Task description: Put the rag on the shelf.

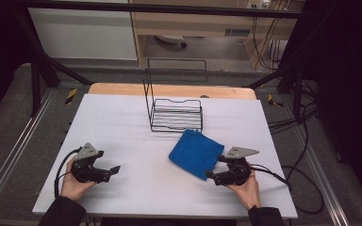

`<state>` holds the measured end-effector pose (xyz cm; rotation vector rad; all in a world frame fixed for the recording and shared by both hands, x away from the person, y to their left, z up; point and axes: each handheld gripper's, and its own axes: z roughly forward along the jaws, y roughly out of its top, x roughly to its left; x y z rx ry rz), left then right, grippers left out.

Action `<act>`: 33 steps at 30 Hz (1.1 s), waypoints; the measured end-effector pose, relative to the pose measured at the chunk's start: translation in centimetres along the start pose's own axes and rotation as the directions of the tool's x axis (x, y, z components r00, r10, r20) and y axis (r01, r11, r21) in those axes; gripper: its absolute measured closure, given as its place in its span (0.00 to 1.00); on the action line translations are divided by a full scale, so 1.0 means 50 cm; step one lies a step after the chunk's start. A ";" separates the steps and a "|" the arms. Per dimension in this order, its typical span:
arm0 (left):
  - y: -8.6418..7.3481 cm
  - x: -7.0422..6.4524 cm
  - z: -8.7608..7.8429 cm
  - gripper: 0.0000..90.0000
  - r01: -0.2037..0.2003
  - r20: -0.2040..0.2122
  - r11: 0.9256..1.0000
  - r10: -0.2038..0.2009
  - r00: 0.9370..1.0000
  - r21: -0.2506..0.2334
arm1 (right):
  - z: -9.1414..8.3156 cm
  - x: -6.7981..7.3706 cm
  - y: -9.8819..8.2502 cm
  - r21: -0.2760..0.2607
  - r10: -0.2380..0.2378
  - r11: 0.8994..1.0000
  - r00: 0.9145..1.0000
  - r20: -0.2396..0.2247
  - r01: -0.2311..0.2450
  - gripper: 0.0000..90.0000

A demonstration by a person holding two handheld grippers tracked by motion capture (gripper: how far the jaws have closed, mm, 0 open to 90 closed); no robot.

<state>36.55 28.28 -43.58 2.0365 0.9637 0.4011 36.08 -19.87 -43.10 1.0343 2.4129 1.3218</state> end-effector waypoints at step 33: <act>0.000 0.001 0.000 0.09 -0.003 -0.012 1.000 0.003 1.000 0.014 | 0.061 0.043 0.003 0.177 -0.135 0.975 0.991 -0.001 0.133 0.96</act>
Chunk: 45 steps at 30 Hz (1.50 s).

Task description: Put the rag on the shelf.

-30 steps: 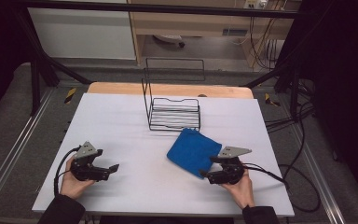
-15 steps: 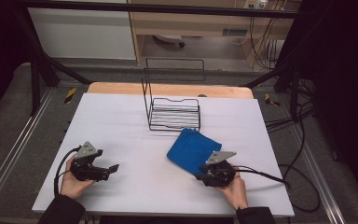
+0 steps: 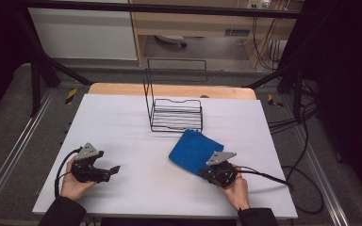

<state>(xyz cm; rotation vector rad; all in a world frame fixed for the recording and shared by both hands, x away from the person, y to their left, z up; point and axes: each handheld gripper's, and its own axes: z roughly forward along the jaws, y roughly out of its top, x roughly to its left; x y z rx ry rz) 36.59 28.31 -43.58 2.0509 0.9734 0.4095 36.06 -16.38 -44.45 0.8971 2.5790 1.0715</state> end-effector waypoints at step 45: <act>0.001 -0.001 0.000 0.10 0.000 0.003 1.000 0.000 1.000 0.003 | -0.038 -0.050 -0.010 -0.051 0.231 0.972 0.970 0.077 -0.228 0.59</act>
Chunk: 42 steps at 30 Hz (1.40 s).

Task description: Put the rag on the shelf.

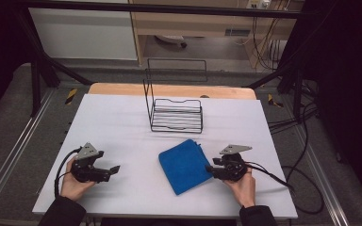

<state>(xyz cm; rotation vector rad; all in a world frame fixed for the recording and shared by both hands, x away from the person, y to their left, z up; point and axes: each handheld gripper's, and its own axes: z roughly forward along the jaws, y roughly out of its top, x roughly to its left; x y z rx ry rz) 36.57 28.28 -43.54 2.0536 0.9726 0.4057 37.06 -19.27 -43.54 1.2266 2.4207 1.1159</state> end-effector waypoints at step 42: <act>0.001 -0.007 0.000 0.10 -0.012 0.002 1.000 0.012 1.000 0.006 | -0.044 0.046 -0.055 0.072 0.134 0.988 0.990 0.042 -0.137 0.87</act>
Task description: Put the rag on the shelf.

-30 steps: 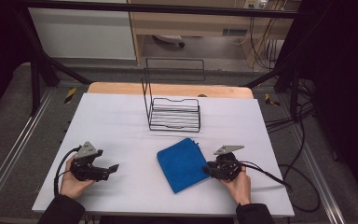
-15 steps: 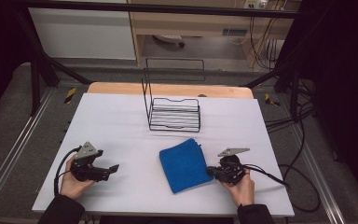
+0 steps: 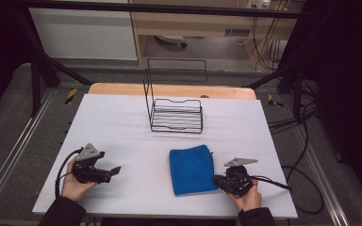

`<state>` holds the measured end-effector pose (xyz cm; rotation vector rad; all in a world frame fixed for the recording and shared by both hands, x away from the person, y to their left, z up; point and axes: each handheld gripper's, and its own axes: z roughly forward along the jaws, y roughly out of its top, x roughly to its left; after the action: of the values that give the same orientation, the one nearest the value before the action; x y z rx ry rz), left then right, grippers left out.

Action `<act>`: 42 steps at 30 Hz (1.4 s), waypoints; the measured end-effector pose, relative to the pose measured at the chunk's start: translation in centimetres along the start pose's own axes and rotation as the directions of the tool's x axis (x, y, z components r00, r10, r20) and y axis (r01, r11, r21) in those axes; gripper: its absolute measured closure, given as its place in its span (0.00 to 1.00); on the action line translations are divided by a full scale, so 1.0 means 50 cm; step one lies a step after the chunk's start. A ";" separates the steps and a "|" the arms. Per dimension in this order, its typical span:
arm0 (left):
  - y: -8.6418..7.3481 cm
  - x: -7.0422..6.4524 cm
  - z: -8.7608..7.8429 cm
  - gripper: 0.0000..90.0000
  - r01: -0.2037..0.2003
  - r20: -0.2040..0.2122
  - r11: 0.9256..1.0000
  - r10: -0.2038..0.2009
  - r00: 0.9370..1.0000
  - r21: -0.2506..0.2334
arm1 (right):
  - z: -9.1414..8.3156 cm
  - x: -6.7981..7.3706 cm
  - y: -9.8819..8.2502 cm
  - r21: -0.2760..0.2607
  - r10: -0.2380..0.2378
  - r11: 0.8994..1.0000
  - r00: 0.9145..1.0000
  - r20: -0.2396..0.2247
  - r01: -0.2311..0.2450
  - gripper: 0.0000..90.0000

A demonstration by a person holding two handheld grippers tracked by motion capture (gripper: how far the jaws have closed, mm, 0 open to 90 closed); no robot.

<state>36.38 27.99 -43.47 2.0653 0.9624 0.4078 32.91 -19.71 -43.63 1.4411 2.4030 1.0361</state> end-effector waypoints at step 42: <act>0.162 -0.183 0.132 0.14 -0.043 0.052 0.999 0.041 0.998 0.032 | -0.004 -0.098 0.011 -0.231 -0.123 0.967 0.990 -0.072 0.104 0.03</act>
<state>38.14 14.46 -40.90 2.1190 0.9025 0.3610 35.82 -23.69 -44.16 1.1917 2.3015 1.3180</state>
